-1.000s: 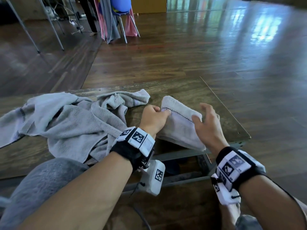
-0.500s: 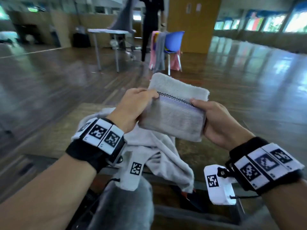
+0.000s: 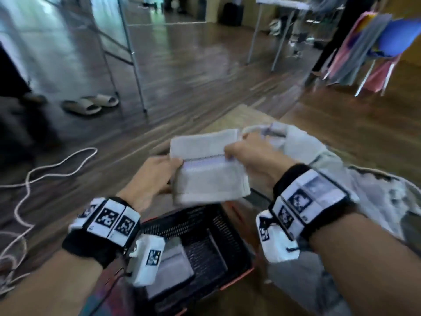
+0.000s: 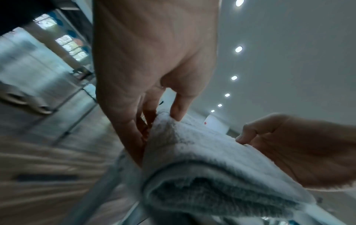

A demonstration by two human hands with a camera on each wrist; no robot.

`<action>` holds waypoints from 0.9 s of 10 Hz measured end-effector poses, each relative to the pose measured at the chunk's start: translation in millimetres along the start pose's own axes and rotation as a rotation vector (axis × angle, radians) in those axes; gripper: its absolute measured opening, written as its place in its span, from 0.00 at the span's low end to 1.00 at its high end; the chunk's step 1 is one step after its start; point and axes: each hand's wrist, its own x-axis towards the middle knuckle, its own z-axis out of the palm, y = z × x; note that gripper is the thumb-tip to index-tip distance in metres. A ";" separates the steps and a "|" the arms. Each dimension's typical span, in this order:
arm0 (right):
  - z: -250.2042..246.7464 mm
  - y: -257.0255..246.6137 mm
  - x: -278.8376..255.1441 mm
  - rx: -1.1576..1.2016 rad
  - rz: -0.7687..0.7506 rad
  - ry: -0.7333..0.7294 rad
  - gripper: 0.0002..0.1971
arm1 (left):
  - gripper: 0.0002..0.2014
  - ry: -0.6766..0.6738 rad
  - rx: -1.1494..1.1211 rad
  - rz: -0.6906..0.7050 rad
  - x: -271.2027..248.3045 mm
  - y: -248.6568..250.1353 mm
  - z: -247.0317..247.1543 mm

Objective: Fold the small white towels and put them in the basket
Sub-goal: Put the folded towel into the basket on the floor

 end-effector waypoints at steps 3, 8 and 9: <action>155.8 131.5 40.1 -0.206 0.269 -0.283 0.32 | 0.17 -0.082 0.174 -0.463 25.2 -198.0 -3.4; 199.0 270.0 101.4 -0.279 0.343 -0.513 0.33 | 0.15 -0.032 0.232 -0.794 99.7 -317.4 60.5; 197.8 283.3 99.9 -0.307 0.299 -0.548 0.33 | 0.15 -0.004 0.265 -0.782 104.3 -322.9 60.8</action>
